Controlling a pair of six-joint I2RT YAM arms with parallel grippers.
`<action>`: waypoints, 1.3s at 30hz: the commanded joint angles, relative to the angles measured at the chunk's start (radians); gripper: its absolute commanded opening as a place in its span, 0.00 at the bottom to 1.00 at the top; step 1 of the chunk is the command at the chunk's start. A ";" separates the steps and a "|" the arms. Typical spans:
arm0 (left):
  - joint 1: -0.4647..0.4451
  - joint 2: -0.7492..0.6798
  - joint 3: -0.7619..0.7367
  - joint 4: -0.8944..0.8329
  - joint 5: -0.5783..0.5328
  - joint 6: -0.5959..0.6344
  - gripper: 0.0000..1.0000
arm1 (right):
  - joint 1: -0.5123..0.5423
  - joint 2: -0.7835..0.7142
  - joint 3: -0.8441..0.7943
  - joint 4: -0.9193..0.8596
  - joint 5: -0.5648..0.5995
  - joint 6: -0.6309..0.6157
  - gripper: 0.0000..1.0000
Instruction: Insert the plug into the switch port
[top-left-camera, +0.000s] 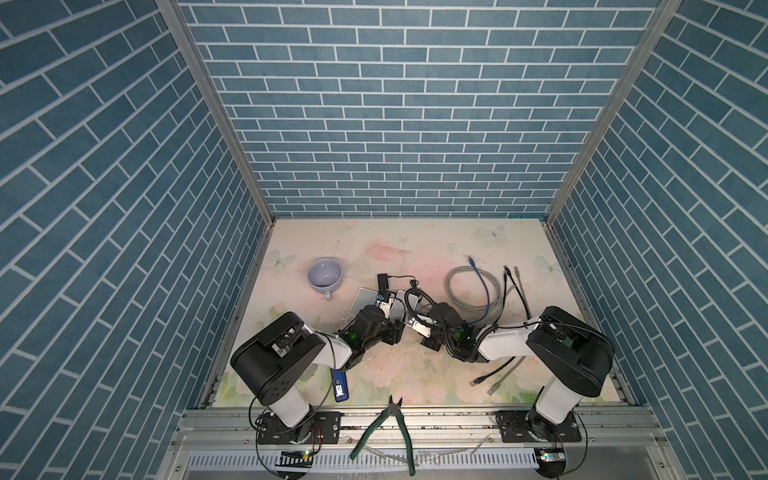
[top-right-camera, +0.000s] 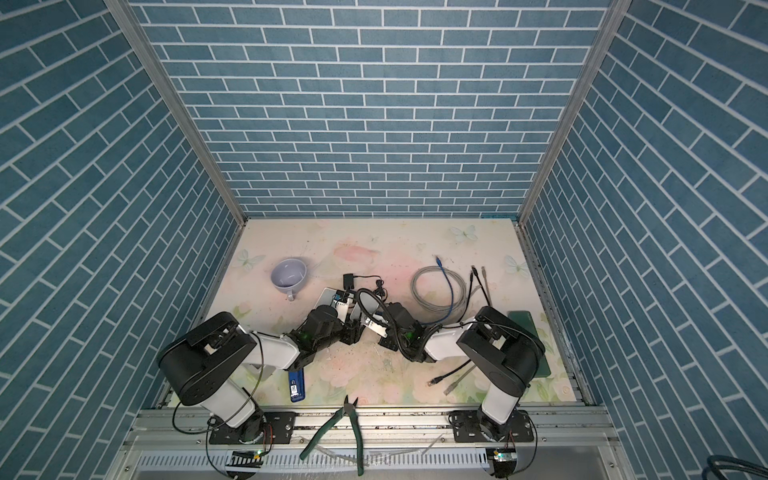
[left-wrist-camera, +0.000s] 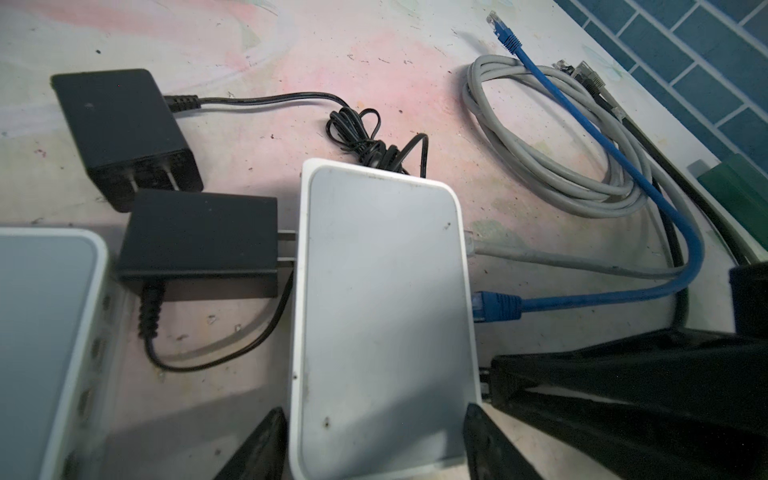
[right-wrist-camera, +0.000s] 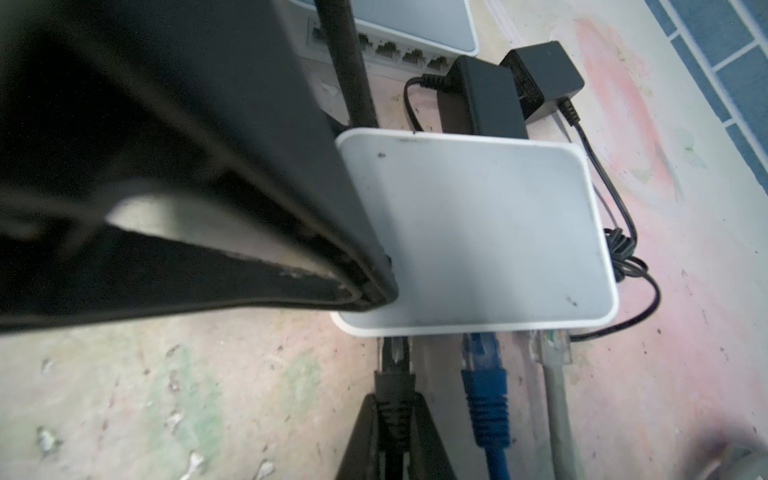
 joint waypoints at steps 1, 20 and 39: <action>-0.132 0.038 0.073 0.092 0.369 0.017 0.66 | 0.062 0.014 0.123 0.219 -0.317 -0.086 0.00; -0.136 -0.062 0.032 0.056 0.216 0.009 0.69 | 0.060 -0.081 0.111 0.063 -0.165 -0.058 0.00; -0.057 -0.354 0.000 -0.183 0.035 0.061 0.99 | -0.040 -0.136 0.108 -0.096 -0.105 -0.015 0.00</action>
